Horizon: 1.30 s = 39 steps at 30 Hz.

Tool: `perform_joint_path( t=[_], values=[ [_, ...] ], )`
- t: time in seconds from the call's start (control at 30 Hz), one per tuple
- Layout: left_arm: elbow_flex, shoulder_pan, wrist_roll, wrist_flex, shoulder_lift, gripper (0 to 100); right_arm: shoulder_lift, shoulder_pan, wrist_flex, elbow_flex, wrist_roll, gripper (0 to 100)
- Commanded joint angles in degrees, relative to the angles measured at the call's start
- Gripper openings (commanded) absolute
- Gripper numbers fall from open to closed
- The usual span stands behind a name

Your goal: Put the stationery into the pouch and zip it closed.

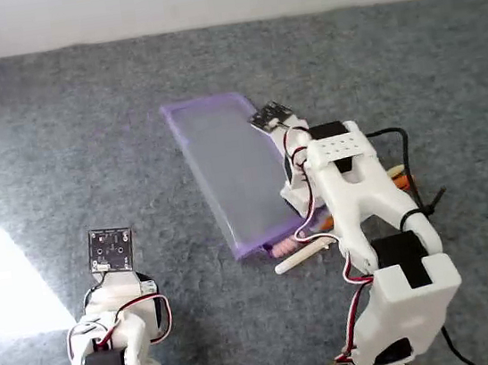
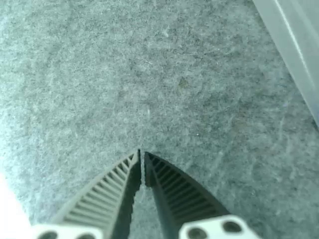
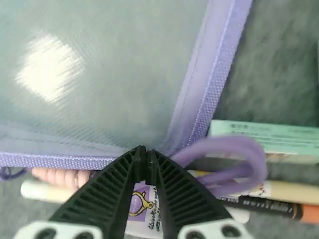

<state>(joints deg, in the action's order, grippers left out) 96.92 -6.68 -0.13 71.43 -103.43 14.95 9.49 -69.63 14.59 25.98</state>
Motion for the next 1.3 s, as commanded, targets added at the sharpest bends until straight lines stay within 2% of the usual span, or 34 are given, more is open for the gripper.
perform_joint_path(
  t=[0.0, 0.5, 0.6, 0.8, 0.93, 1.1, 1.27],
  values=[
    [-0.48, 0.09, -0.53, 0.18, -0.62, 1, -0.04, -1.45, -7.87, 0.18, 0.88, 1.5],
    [-0.48, 0.09, -0.53, 0.18, -0.62, 1, -16.57, -1.10, -28.70, 0.18, 1.05, 1.5],
    [-0.48, 0.09, -0.53, 0.18, -0.62, 1, -18.68, -1.10, -32.13, 0.26, 4.57, 1.5],
    [-0.48, 0.09, -0.53, 0.18, -0.62, 1, -21.76, -1.10, -32.48, 0.44, 11.87, 1.4],
    [-0.48, 0.09, -0.53, 0.18, -0.62, 1, -23.16, 2.15, -32.84, 1.93, 18.02, 1.4],
    [-0.48, 0.09, -0.53, 0.18, -0.62, 1, -30.37, 7.25, -32.04, 13.98, 27.96, 1.7],
    [-0.48, 0.09, -0.53, 0.18, -0.62, 1, -44.44, 12.44, -26.33, 26.73, 29.27, 7.7]
  ],
)
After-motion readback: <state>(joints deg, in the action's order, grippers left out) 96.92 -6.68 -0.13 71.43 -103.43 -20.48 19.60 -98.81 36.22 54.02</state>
